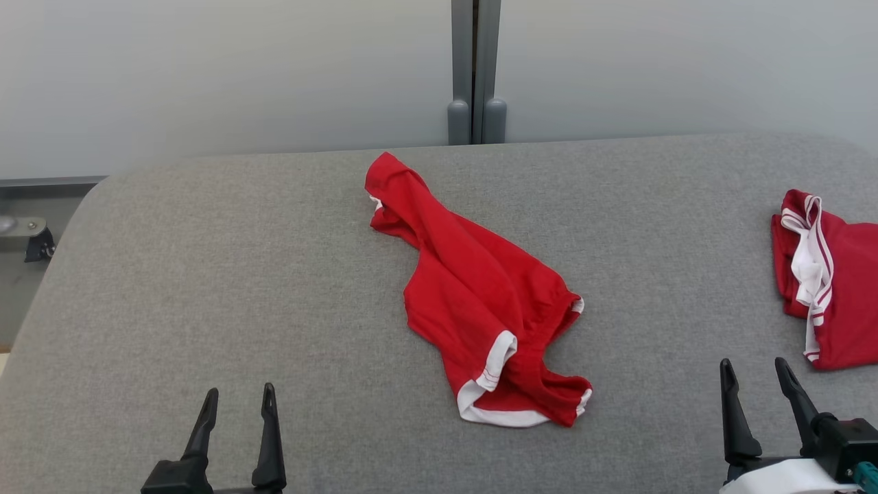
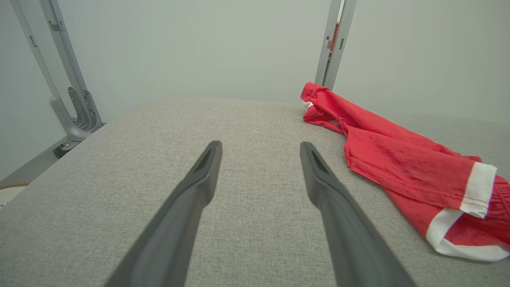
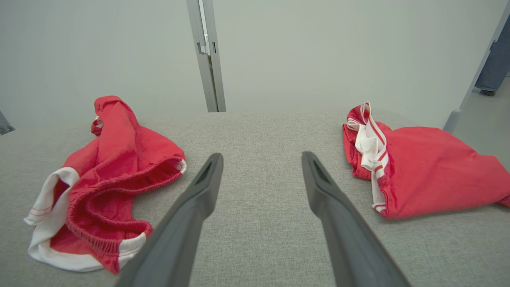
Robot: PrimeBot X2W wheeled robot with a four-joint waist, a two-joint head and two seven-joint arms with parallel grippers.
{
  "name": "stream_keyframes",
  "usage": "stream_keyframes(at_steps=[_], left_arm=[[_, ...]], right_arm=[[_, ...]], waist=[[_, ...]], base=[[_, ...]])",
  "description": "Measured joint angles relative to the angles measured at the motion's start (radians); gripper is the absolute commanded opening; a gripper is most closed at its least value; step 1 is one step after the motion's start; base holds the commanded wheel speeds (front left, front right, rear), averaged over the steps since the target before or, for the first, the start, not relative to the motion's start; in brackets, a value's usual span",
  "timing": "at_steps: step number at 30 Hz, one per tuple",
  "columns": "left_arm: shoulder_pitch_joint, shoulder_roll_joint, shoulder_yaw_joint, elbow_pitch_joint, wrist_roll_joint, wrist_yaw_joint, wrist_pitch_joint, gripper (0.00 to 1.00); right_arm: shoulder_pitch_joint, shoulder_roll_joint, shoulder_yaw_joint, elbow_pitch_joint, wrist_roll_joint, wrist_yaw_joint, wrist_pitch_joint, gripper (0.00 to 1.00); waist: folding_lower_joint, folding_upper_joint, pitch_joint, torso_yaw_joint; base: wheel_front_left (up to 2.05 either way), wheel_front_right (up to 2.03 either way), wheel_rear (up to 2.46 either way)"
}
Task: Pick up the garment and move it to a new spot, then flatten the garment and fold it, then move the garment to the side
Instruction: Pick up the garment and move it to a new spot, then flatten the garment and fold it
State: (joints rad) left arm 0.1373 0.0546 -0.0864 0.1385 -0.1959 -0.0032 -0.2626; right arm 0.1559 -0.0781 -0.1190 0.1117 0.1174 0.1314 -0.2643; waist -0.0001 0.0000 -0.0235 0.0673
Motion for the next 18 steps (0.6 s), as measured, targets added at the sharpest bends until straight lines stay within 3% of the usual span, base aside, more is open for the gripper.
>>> stream_keyframes(at_steps=[6, 18], left_arm=[[0.001, -0.003, 0.014, 0.009, 0.006, -0.020, 0.000, 1.00], [0.003, -0.004, 0.009, 0.023, 0.002, -0.018, 0.000, 1.00]], right_arm=[[0.002, 0.010, 0.014, 0.009, -0.001, 0.000, 0.000, 1.00], [0.001, 0.018, 0.020, 0.018, -0.005, 0.000, 0.000, 1.00]], waist=[[0.0000, 0.0000, -0.002, -0.012], [0.0000, 0.0000, -0.002, -0.028]], base=[[0.00, 0.00, 0.00], [0.00, 0.00, 0.00]])
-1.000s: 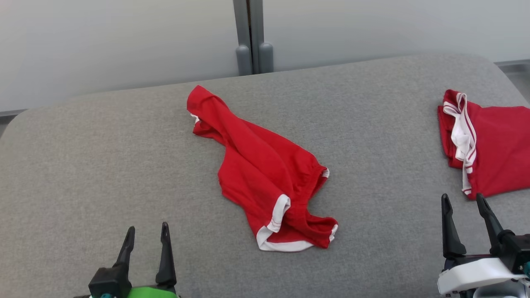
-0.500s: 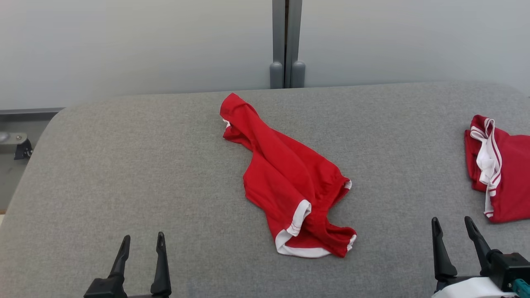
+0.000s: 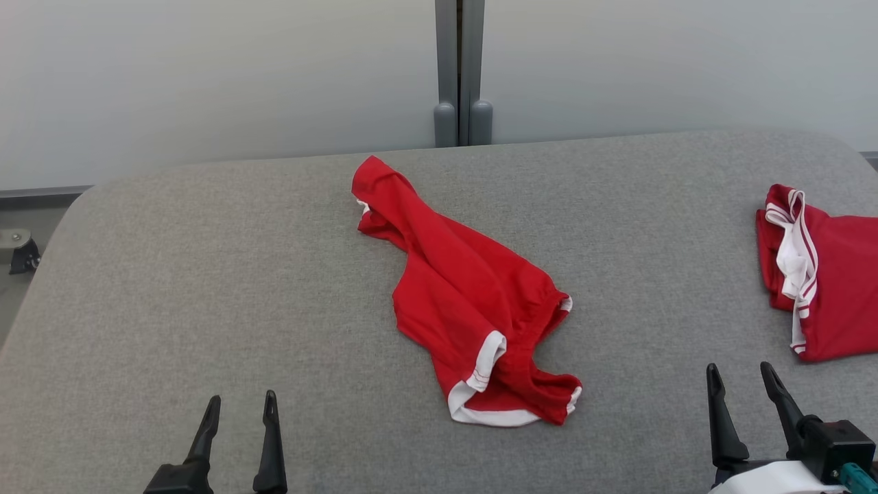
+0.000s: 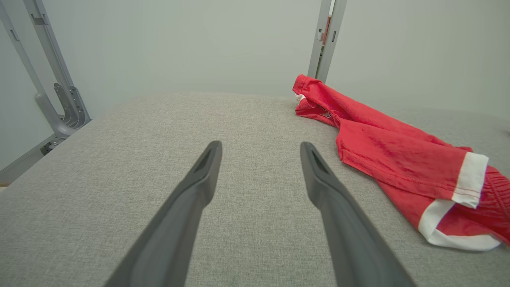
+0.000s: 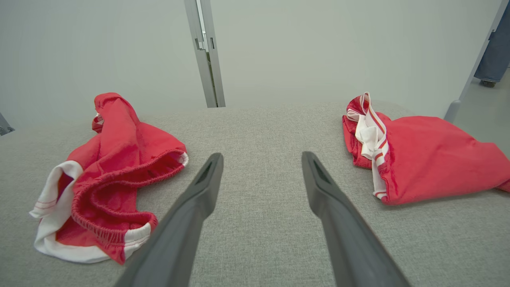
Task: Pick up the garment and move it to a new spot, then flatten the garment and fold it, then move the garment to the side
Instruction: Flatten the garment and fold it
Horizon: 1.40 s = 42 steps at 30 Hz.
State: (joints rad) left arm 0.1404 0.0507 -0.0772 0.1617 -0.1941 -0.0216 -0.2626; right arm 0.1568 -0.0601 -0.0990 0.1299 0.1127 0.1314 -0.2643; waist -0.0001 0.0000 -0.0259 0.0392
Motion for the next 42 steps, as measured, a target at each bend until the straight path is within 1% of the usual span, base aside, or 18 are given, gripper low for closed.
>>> stream_keyframes(at_steps=[9, 11, 14, 16, 19, 20, 23, 27, 28, 30, 32, 34, 35, 38, 42], left_arm=[[-0.003, 0.000, -0.009, 0.006, 0.002, -0.004, 0.000, 1.00], [-0.008, 0.000, -0.014, 0.008, 0.012, -0.011, 0.000, 1.00], [-0.059, 0.000, -0.037, -0.013, 0.027, -0.021, 0.000, 1.00], [-0.104, 0.000, -0.069, -0.029, 0.034, -0.023, -0.001, 1.00], [-0.168, 0.000, -0.151, -0.008, 0.056, -0.024, -0.002, 1.00], [-0.193, 0.000, -0.192, 0.006, 0.058, -0.025, 0.011, 1.00], [-0.275, -0.001, -0.335, 0.040, 0.048, -0.033, 0.094, 1.00], [-0.357, -0.003, -0.534, 0.090, -0.010, -0.037, 0.180, 1.00], [-0.370, -0.004, -0.584, 0.109, -0.040, -0.033, 0.201, 1.00], [-0.390, -0.004, -0.661, 0.157, -0.060, -0.024, 0.242, 1.00], [-0.408, -0.003, -0.727, 0.209, -0.084, -0.002, 0.275, 1.00], [-0.419, -0.004, -0.752, 0.245, -0.120, 0.034, 0.277, 1.00], [-0.430, -0.003, -0.770, 0.276, -0.121, 0.049, 0.290, 1.00], [-0.465, -0.003, -0.794, 0.334, -0.130, 0.094, 0.282, 1.00], [-0.514, -0.003, -0.824, 0.398, -0.163, 0.132, 0.297, 1.00]], right_arm=[[-0.008, 0.002, 0.008, 0.008, 0.000, 0.000, 0.000, 1.00], [-0.011, 0.003, 0.007, 0.009, 0.000, 0.000, 0.000, 1.00], [-0.016, 0.003, 0.015, 0.011, 0.001, 0.000, 0.000, 1.00], [-0.021, 0.002, 0.014, 0.010, 0.001, 0.000, 0.000, 1.00], [-0.033, 0.002, 0.014, 0.009, 0.001, 0.000, 0.000, 1.00], [-0.037, 0.002, 0.018, 0.009, 0.001, 0.000, 0.000, 1.00], [-0.039, 0.002, 0.025, 0.010, 0.004, 0.000, 0.000, 1.00], [-0.045, 0.002, 0.035, 0.015, 0.007, 0.000, 0.000, 1.00], [-0.049, 0.002, 0.040, 0.016, 0.008, 0.000, 0.000, 1.00], [-0.060, 0.002, 0.049, 0.017, 0.008, 0.000, 0.000, 1.00], [-0.068, 0.003, 0.059, 0.020, 0.011, 0.000, 0.000, 1.00], [-0.075, 0.005, 0.061, 0.022, 0.018, 0.000, 0.000, 1.00], [-0.079, 0.005, 0.060, 0.022, 0.018, 0.000, 0.000, 1.00], [-0.080, 0.005, 0.050, 0.026, 0.021, 0.000, 0.000, 1.00], [-0.080, 0.007, 0.045, 0.030, 0.025, 0.000, 0.000, 1.00]], waist=[[0.0000, 0.0000, 0.000, -0.018], [0.0000, 0.0000, 0.001, -0.025], [0.0000, 0.0000, 0.001, -0.036], [0.0000, 0.0000, 0.001, -0.048], [0.0000, 0.0000, 0.001, -0.071], [0.0000, 0.0000, 0.001, -0.081], [0.0000, 0.0000, 0.001, -0.114], [0.0000, 0.0000, 0.006, -0.157], [0.0000, 0.0000, 0.008, -0.169], [0.0001, 0.0000, 0.013, -0.191], [0.0001, 0.0000, 0.019, -0.216], [0.0001, 0.0000, 0.025, -0.239], [0.0000, 0.0000, 0.030, -0.252], [0.0000, 0.0000, 0.045, -0.282], [0.0001, 0.0000, 0.069, -0.308]], base=[[0.00, 0.00, 0.00], [0.00, 0.00, 0.00], [0.00, 0.00, 0.00], [0.00, 0.00, 0.00], [0.00, 0.00, 0.00], [0.00, 0.00, 0.00], [0.00, 0.00, 0.00], [0.00, 0.00, 0.00], [0.00, 0.00, 0.00], [0.00, 0.00, 0.00], [0.00, 0.00, 0.00], [0.00, 0.00, 0.00], [0.00, 0.00, 0.00], [0.00, 0.00, 0.00], [0.00, 0.00, 0.00]])
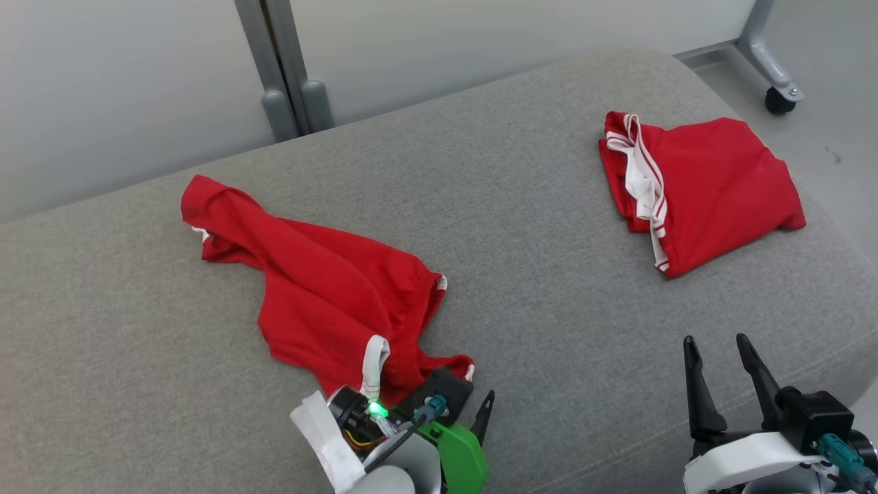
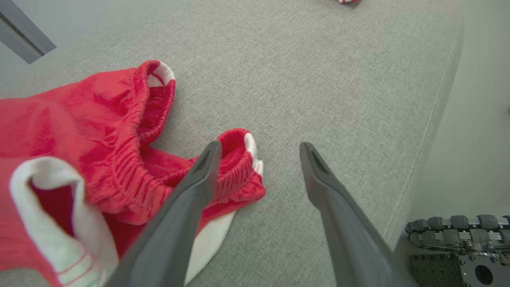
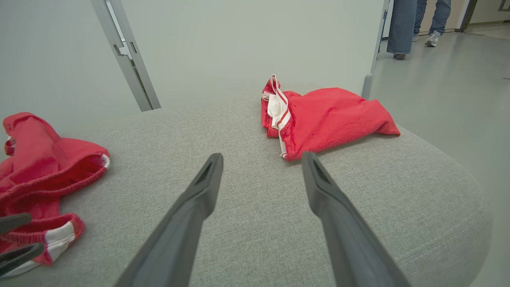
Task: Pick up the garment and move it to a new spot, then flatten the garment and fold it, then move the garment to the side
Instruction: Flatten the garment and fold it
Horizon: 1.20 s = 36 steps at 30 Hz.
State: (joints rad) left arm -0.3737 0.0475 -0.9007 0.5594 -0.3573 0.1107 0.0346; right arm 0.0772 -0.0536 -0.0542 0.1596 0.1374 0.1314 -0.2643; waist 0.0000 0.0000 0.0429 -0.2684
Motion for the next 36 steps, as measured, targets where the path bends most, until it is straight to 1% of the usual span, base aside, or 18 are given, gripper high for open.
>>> stream_keyframes(at_steps=[5, 7, 8, 9, 10, 11, 14, 16, 20, 23, 26, 30, 33, 36], left_arm=[[-0.039, 0.000, -0.031, 0.072, -0.042, 0.029, 0.049, 1.00], [-0.054, 0.000, -0.042, 0.101, -0.062, 0.033, 0.056, 1.00], [-0.059, 0.000, -0.046, 0.112, -0.069, 0.035, 0.062, 0.91], [-0.065, 0.000, -0.055, 0.124, -0.080, 0.035, 0.072, 0.52], [-0.067, 0.001, -0.064, 0.132, -0.093, 0.033, 0.080, 0.33], [-0.069, 0.001, -0.073, 0.138, -0.103, 0.030, 0.083, 0.00], [-0.081, 0.001, -0.082, 0.133, -0.152, 0.021, 0.074, 0.00], [-0.105, 0.000, -0.063, 0.105, -0.212, 0.020, 0.049, 0.00], [-0.191, 0.000, 0.002, 0.059, -0.297, 0.016, 0.001, 0.00], [-0.286, 0.003, 0.064, 0.052, -0.337, -0.005, -0.012, 0.00], [-0.403, 0.042, 0.111, 0.054, -0.342, -0.040, -0.016, 0.00], [-0.540, 0.109, 0.168, 0.074, -0.347, -0.079, -0.035, 0.00], [-0.611, 0.134, 0.201, 0.095, -0.354, -0.107, -0.075, 0.00], [-0.656, 0.136, 0.220, 0.120, -0.355, -0.124, -0.113, 0.00]], right_arm=[[-0.002, 0.001, 0.002, 0.006, 0.001, 0.000, 0.000, 1.00], [-0.007, 0.002, 0.004, 0.009, 0.002, 0.000, 0.000, 1.00], [-0.009, 0.002, 0.005, 0.010, 0.002, 0.000, 0.000, 1.00], [-0.010, 0.002, 0.007, 0.011, 0.002, 0.000, 0.000, 1.00], [-0.011, 0.002, 0.008, 0.012, 0.002, 0.000, 0.000, 1.00], [-0.011, 0.002, 0.010, 0.012, 0.002, 0.000, 0.000, 1.00], [-0.018, 0.002, 0.016, 0.014, 0.011, 0.000, 0.000, 1.00], [-0.023, 0.002, 0.017, 0.014, 0.021, 0.000, 0.000, 1.00], [-0.023, 0.003, 0.013, 0.016, 0.029, 0.000, 0.000, 1.00], [-0.028, 0.003, 0.015, 0.017, 0.034, 0.000, 0.000, 1.00], [-0.045, 0.002, 0.028, 0.021, 0.038, 0.000, 0.000, 1.00], [-0.066, 0.003, 0.043, 0.027, 0.044, 0.000, 0.000, 1.00], [-0.072, 0.003, 0.045, 0.031, 0.048, 0.000, 0.000, 1.00], [-0.072, 0.003, 0.044, 0.035, 0.053, 0.000, 0.000, 1.00]], waist=[[0.0000, 0.0000, 0.015, -0.021], [0.0000, 0.0000, 0.017, -0.026], [0.0000, 0.0000, 0.016, -0.027], [0.0000, 0.0000, 0.015, -0.028], [0.0000, 0.0000, 0.015, -0.029], [-0.0001, 0.0000, 0.015, -0.029], [0.0000, 0.0000, 0.019, -0.034], [0.0000, 0.0000, 0.023, -0.037], [0.0000, 0.0000, 0.030, -0.037], [0.0000, 0.0000, 0.037, -0.039], [0.0000, 0.0000, 0.042, -0.049], [0.0000, 0.0000, 0.047, -0.075], [0.0000, 0.0000, 0.050, -0.098], [0.0000, 0.0000, 0.053, -0.119]], base=[[0.00, 0.00, 0.00], [0.00, 0.00, 0.00], [0.00, 0.00, 0.00], [0.00, 0.00, 0.00], [0.00, 0.00, 0.00], [0.00, 0.00, 0.00], [0.00, 0.00, 0.00], [0.00, 0.00, 0.00], [0.00, 0.00, 0.00], [0.00, 0.00, 0.00], [0.00, 0.00, 0.00], [0.00, 0.00, 0.00], [0.00, 0.00, 0.00], [0.00, 0.00, 0.00]])
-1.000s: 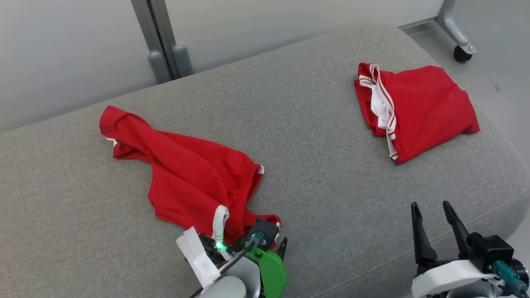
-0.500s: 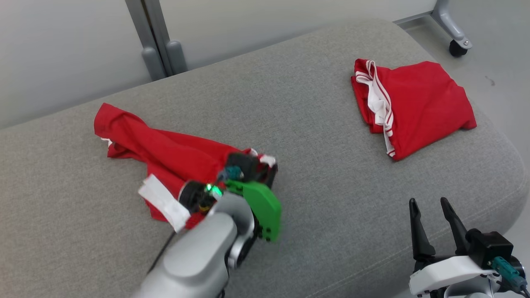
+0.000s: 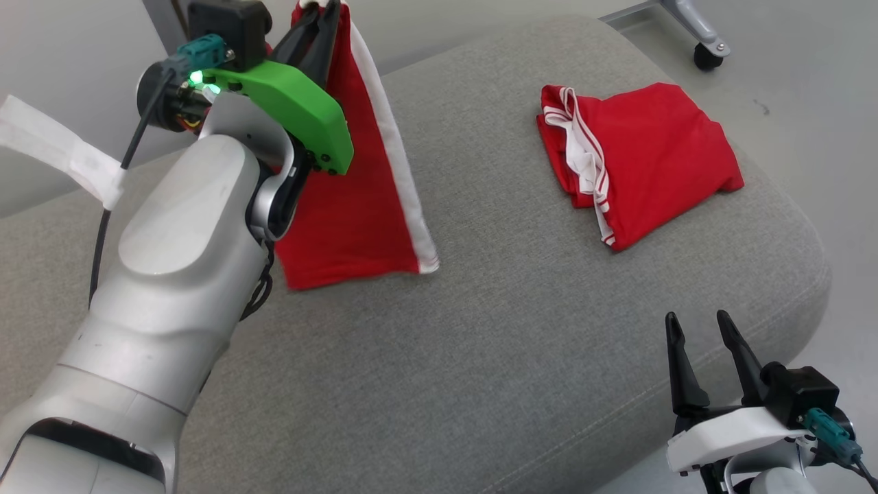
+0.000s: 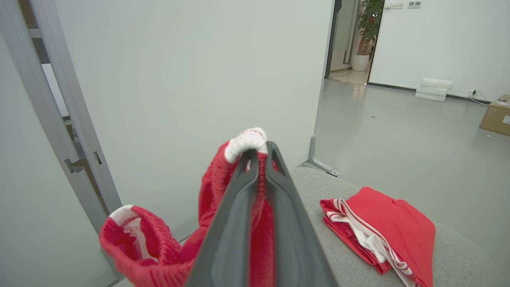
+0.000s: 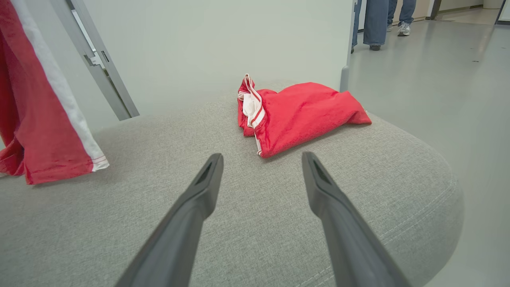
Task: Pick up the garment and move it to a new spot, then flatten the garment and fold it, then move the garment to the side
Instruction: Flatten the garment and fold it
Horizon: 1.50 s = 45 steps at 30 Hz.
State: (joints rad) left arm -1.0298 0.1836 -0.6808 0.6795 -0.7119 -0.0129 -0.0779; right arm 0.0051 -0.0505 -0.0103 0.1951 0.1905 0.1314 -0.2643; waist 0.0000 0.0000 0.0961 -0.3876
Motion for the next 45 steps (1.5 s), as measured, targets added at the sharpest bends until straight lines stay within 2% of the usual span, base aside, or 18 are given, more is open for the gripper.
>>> stream_keyframes(at_steps=[7, 10, 13, 16, 18, 23, 27, 32, 38, 39, 40, 41, 42, 45], left_arm=[[-0.022, -0.033, -0.006, 0.012, -0.002, -0.048, -0.078, 0.00], [0.059, -0.052, -0.043, -0.033, -0.033, -0.079, -0.066, 0.00], [0.194, -0.057, -0.103, -0.142, -0.076, -0.100, -0.020, 0.00], [0.355, -0.020, -0.168, -0.293, -0.114, -0.107, 0.033, 0.00], [0.462, 0.033, -0.211, -0.387, -0.116, -0.104, 0.055, 0.00], [0.698, 0.141, -0.276, -0.508, -0.119, -0.054, 0.061, 0.00], [0.775, 0.183, -0.249, -0.472, -0.129, -0.021, -0.007, 0.00], [0.789, 0.234, -0.217, -0.328, -0.090, -0.009, -0.117, 0.00], [0.812, 0.233, -0.183, -0.185, -0.100, -0.061, -0.170, 0.00], [0.814, 0.228, -0.181, -0.172, -0.099, -0.069, -0.173, 0.12], [0.815, 0.221, -0.179, -0.162, -0.097, -0.076, -0.178, 0.29], [0.816, 0.214, -0.174, -0.152, -0.095, -0.078, -0.179, 0.49], [0.818, 0.207, -0.164, -0.144, -0.090, -0.081, -0.180, 1.00], [0.845, 0.191, -0.118, -0.135, -0.090, -0.085, -0.183, 1.00]], right_arm=[[0.003, 0.000, -0.014, 0.004, 0.002, 0.000, 0.000, 1.00], [0.009, 0.000, -0.032, 0.004, 0.002, 0.000, 0.000, 1.00], [0.029, 0.000, -0.044, 0.004, -0.001, 0.000, 0.000, 1.00], [0.057, 0.000, -0.061, 0.004, -0.005, 0.000, 0.000, 1.00], [0.071, 0.000, -0.068, 0.003, -0.010, 0.000, 0.000, 1.00], [0.087, 0.002, -0.072, 0.003, -0.018, 0.000, 0.000, 1.00], [0.087, 0.001, -0.079, 0.001, -0.026, 0.000, 0.000, 1.00], [0.084, 0.001, -0.069, 0.003, -0.037, 0.000, 0.000, 1.00], [0.085, 0.002, -0.067, 0.002, -0.045, 0.000, 0.000, 1.00], [0.086, 0.001, -0.069, 0.002, -0.045, 0.000, 0.000, 1.00], [0.087, 0.001, -0.069, 0.002, -0.045, 0.000, 0.000, 1.00], [0.088, 0.001, -0.070, 0.003, -0.048, 0.000, 0.000, 1.00], [0.089, 0.001, -0.071, 0.003, -0.052, 0.000, 0.000, 1.00], [0.092, 0.001, -0.073, 0.003, -0.054, 0.000, 0.000, 1.00]], waist=[[0.0000, 0.0000, 0.001, -0.002], [0.0000, 0.0000, -0.009, 0.009], [0.0000, 0.0000, -0.022, 0.029], [0.0000, 0.0000, -0.037, 0.056], [0.0000, 0.0000, -0.045, 0.077], [0.0000, 0.0000, -0.059, 0.147], [0.0000, 0.0000, -0.065, 0.199], [0.0000, 0.0000, -0.068, 0.261], [0.0000, 0.0000, -0.072, 0.305], [0.0000, 0.0000, -0.073, 0.310], [0.0000, 0.0000, -0.074, 0.313], [0.0000, 0.0000, -0.076, 0.316], [0.0000, 0.0000, -0.079, 0.318], [0.0000, 0.0000, -0.087, 0.321]], base=[[0.00, 0.00, 0.00], [0.00, 0.00, 0.00], [0.00, 0.00, 0.00], [0.00, 0.00, 0.00], [0.00, 0.00, 0.00], [0.00, 0.00, 0.00], [0.00, 0.00, 0.00], [0.00, 0.00, 0.00], [0.00, 0.00, 0.00], [0.00, 0.00, 0.00], [0.00, 0.00, 0.00], [0.00, 0.00, 0.00], [0.00, 0.00, 0.00], [0.00, 0.00, 0.00]])
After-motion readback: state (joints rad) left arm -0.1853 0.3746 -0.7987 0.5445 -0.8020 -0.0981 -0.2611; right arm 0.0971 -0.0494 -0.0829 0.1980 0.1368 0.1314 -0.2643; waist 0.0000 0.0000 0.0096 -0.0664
